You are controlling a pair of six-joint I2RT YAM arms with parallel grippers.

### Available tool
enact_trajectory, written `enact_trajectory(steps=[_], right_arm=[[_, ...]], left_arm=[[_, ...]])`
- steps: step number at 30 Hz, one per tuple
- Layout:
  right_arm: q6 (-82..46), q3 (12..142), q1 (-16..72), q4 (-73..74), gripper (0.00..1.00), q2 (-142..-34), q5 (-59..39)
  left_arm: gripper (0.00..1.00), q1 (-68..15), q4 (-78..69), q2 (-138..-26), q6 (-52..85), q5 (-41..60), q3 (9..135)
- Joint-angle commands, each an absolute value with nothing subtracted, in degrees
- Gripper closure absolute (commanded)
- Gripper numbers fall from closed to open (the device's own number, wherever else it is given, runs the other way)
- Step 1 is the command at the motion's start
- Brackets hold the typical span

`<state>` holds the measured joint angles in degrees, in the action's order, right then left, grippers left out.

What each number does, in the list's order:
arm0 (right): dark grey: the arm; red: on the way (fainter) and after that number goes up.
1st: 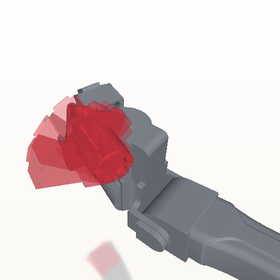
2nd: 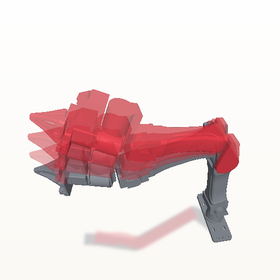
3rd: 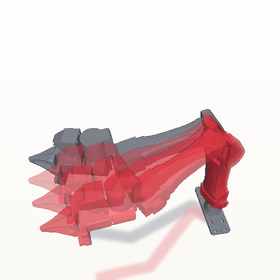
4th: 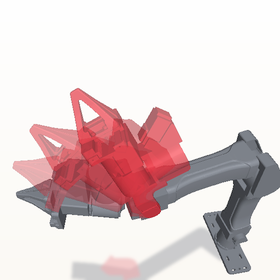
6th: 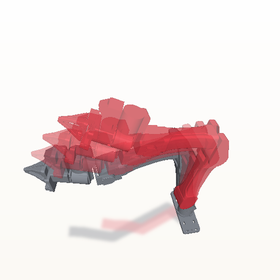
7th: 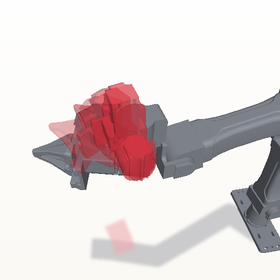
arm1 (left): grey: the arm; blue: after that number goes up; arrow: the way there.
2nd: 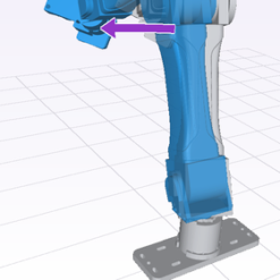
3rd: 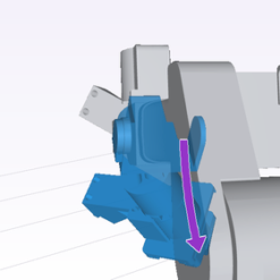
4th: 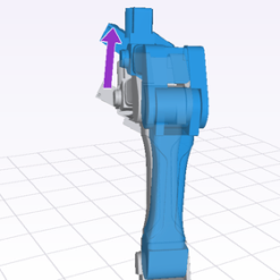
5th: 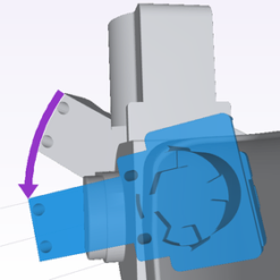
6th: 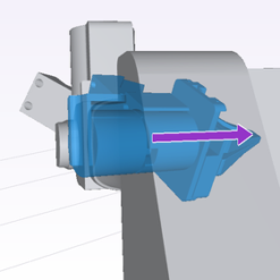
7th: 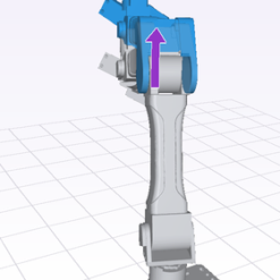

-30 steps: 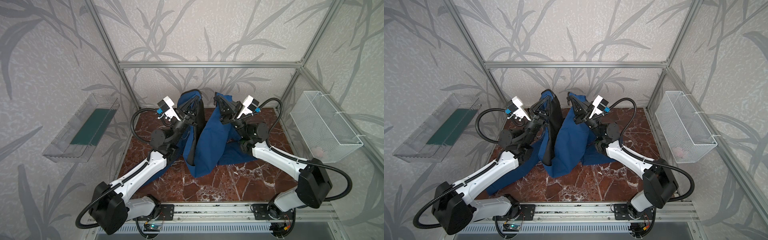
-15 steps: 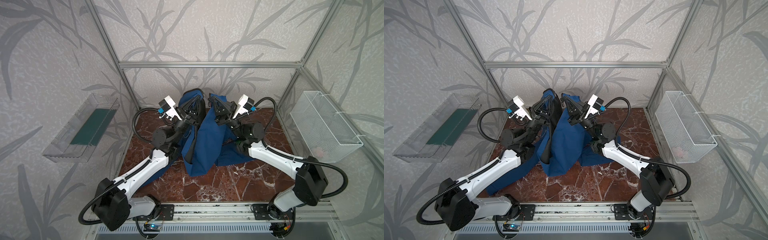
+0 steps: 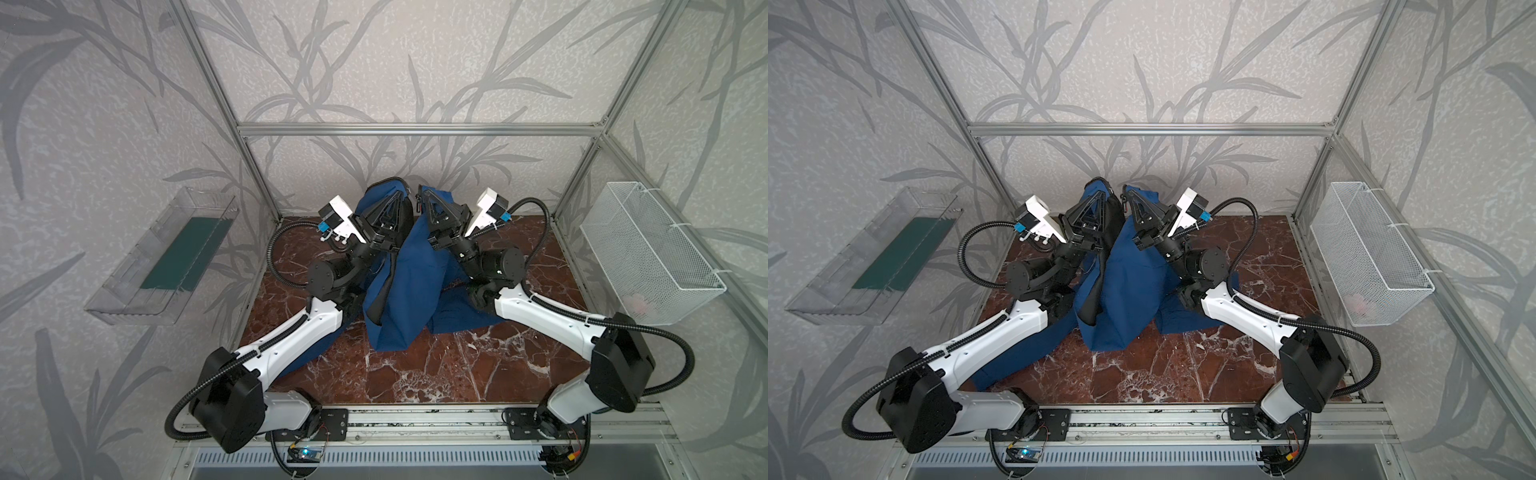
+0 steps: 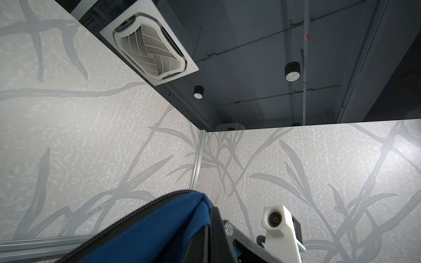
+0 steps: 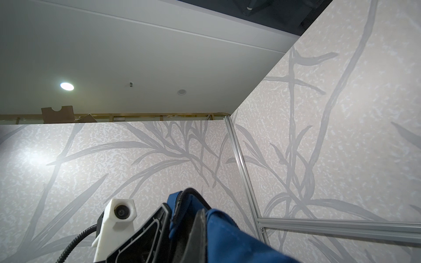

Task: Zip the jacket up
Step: 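Hold the raised hem ends together with both grippers, jacket hanging below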

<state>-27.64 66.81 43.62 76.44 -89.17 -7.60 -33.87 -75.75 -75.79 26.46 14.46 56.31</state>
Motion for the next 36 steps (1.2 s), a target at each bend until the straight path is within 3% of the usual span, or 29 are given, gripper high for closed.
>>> enact_trajectory(steps=[1,36], right_arm=[[-28.47,69.14,44.21,80.51,1.00,-87.45,-6.93],[-29.68,68.56,46.23,80.51,1.00,-86.48,-5.20]], left_arm=[[1.00,-34.29,-81.12,-75.45,24.38,15.87,57.13],[1.00,-35.69,-81.14,-76.11,21.80,15.59,56.38]])
